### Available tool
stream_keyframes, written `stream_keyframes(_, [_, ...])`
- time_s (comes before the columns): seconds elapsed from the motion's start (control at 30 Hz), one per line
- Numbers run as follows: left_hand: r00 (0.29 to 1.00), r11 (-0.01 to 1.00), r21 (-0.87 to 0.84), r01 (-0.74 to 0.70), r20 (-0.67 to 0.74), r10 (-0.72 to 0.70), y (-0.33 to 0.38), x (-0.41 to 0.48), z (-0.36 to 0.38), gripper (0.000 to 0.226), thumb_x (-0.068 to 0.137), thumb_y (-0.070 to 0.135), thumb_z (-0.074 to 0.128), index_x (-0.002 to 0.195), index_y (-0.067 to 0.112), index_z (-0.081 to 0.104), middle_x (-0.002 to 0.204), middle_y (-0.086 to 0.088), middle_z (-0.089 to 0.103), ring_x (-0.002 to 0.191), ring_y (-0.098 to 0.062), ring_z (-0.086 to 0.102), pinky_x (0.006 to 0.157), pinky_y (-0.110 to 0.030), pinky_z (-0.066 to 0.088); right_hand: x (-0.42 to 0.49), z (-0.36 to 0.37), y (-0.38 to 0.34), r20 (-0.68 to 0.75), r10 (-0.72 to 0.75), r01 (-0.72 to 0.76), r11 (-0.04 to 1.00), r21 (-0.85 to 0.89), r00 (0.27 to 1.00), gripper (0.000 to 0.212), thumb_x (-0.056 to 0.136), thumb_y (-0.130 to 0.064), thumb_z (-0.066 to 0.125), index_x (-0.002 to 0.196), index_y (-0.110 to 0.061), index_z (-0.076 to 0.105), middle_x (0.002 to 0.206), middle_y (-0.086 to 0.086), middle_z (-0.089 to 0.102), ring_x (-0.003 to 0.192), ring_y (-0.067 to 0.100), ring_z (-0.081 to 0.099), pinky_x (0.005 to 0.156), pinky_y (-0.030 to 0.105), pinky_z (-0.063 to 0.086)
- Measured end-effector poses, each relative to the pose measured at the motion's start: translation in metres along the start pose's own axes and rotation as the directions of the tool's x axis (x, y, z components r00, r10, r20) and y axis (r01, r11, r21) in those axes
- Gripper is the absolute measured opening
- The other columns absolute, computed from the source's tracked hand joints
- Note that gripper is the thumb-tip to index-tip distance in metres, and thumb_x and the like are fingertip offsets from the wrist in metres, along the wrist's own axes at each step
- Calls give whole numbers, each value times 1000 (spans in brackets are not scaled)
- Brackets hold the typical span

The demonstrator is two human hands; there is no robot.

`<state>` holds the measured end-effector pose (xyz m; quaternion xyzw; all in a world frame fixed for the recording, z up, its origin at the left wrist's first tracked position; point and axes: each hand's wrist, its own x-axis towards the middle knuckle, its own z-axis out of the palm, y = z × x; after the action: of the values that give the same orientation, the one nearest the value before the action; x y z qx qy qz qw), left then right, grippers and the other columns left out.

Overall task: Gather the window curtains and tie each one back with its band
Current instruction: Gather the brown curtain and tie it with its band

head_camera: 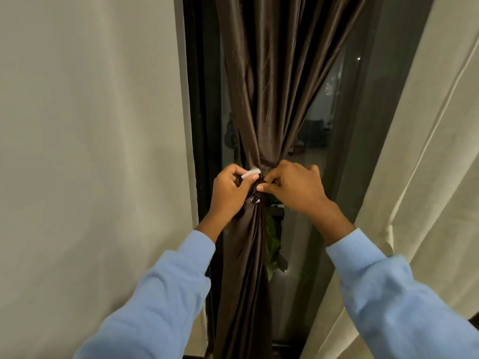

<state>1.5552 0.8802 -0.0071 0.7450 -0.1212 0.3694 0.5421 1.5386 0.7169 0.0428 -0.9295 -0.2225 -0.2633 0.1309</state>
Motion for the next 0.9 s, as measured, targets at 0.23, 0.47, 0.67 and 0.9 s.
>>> stream_keyframes(0.23, [997, 995, 99, -26, -67, 33, 2, 4, 1, 19, 83, 27, 72, 76, 14, 60, 57, 12, 53, 50, 2, 52, 45, -8, 37, -55, 44, -19, -73, 413, -285, 736, 614, 908, 20, 78, -52, 76, 75, -34, 68, 68, -15, 67, 61, 2, 64, 57, 31, 53])
stream_keyframes(0.47, [997, 992, 115, -60, -31, 64, 2, 1, 7, 20, 85, 28, 70, 77, 13, 59, 58, 10, 54, 53, -1, 54, 46, -10, 39, -53, 60, -24, 71, 567, -437, 544, 716, 821, 28, 76, -61, 74, 80, -33, 76, 69, -19, 71, 67, 1, 68, 60, 27, 54])
stream_keyframes(0.67, [999, 995, 89, -42, 15, 41, 1, -2, 3, 17, 85, 30, 69, 79, 18, 59, 63, 10, 59, 54, -6, 57, 47, -14, 43, -45, 51, -30, 506, 580, -487, -205, 849, 638, 13, 80, -26, 82, 84, -16, 75, 58, -10, 69, 36, 3, 48, 35, 17, 32])
stream_keyframes(0.9, [999, 998, 55, 2, 54, -5, 2, -4, -3, 16, 86, 30, 68, 86, 15, 62, 72, 6, 63, 66, -13, 64, 55, -23, 52, -43, 62, -42, 462, 583, -431, -203, 879, 668, 10, 94, -22, 67, 99, -19, 75, 58, -8, 63, 42, 3, 44, 40, 18, 32])
